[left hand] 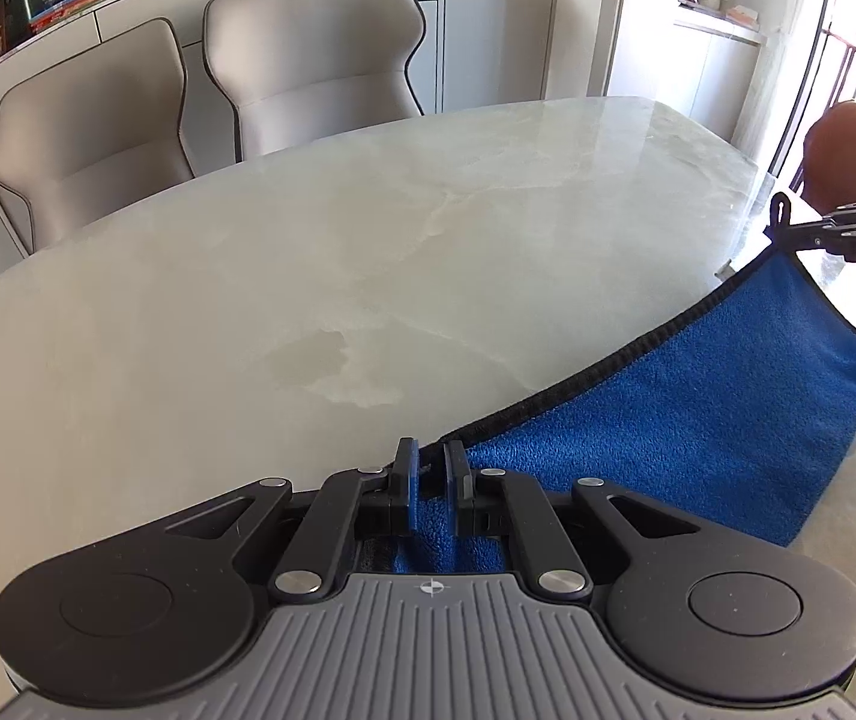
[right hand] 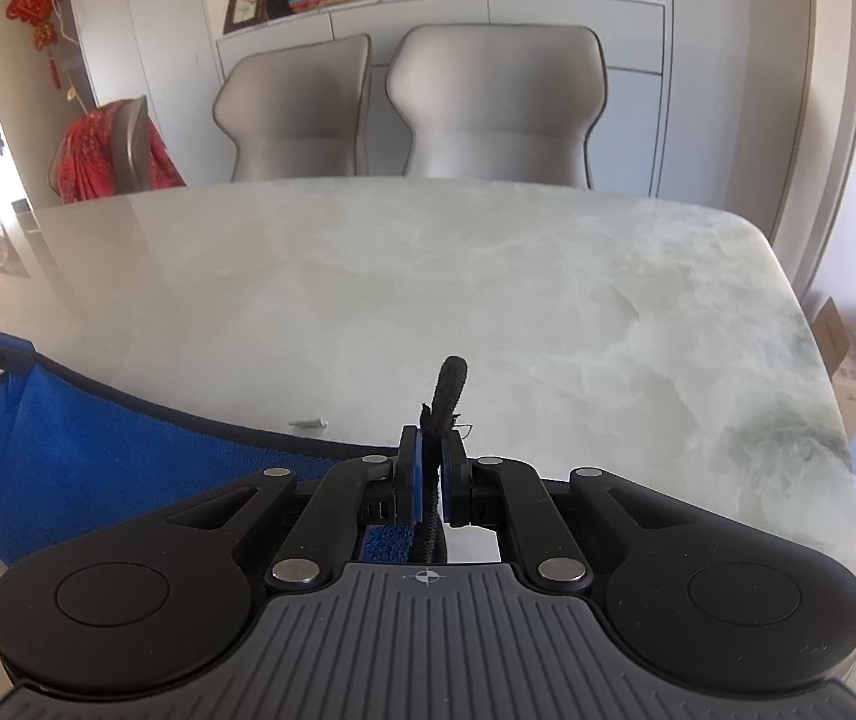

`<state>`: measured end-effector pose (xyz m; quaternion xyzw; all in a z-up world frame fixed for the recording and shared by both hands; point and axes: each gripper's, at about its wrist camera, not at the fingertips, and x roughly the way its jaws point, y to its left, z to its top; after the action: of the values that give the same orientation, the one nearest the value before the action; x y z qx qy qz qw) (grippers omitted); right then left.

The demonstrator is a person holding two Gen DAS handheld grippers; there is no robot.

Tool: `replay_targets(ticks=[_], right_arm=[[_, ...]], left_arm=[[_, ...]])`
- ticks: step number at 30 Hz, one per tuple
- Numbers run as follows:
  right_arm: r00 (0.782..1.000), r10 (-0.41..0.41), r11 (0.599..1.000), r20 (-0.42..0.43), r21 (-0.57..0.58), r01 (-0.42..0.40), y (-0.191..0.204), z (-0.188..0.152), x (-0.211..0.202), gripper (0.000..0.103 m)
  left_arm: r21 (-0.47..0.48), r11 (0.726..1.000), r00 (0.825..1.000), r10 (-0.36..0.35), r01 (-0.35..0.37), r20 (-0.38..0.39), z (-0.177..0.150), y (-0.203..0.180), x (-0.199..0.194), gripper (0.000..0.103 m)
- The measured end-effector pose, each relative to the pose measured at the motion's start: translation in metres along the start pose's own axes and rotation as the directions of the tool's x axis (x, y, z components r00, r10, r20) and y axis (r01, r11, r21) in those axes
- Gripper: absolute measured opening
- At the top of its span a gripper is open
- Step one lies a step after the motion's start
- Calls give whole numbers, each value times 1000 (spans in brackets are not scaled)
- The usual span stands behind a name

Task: Fold towel
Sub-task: 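Release the folded edge and smooth the blue half-folded towel with both grippers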

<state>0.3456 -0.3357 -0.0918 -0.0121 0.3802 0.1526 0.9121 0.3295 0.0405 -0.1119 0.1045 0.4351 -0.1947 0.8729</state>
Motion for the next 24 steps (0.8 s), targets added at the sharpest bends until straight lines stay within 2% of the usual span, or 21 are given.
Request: replay_targets(ticks=[4, 6, 9, 11, 12, 13, 15, 18, 21, 24], right_arm=[[999, -40, 999, -31, -3, 40, 0, -5, 4, 9], [998, -60, 998, -30, -16, 60, 3, -7, 1, 11], [995, -101, 995, 14, -17, 101, 10, -8, -15, 16], [990, -132, 991, 44, -7, 132, 14, -9, -26, 22], [987, -150, 989, 58, 1, 150, 17, -11, -33, 22], [984, -166, 986, 65, 12, 166, 21, -13, -41, 26], [983, -168, 986, 68, 30, 166, 29, -18, -49, 27], [997, -52, 998, 64, 42, 49, 47, -28, -58, 27], [997, 77, 996, 31, 43, -78, 67, -41, -55, 27], [996, 86, 994, -28, 72, -84, 73, -55, -46, 27]], left_arm=[[5, 999, 998, 47, -47, -37, -2, -1, 6, 22], [-4, 997, 996, 82, -82, -34, -3, 1, 4, 23], [-12, 990, 991, 137, -137, -4, -7, 3, -11, 26], [-33, 984, 983, 178, -176, 35, -12, 3, -27, 40], [-59, 982, 981, 185, -182, 56, -15, 2, -36, 43], [-89, 981, 982, 177, -171, 70, -18, 1, -43, 47], [-144, 984, 988, 117, -102, 98, -26, -8, -57, 48], [-172, 985, 994, 16, 3, 111, -37, -28, -62, 48], [-192, 979, 995, -47, 64, 90, -47, -46, -52, 48], [-230, 970, 997, -70, 78, 46, -58, -53, -42, 48]])
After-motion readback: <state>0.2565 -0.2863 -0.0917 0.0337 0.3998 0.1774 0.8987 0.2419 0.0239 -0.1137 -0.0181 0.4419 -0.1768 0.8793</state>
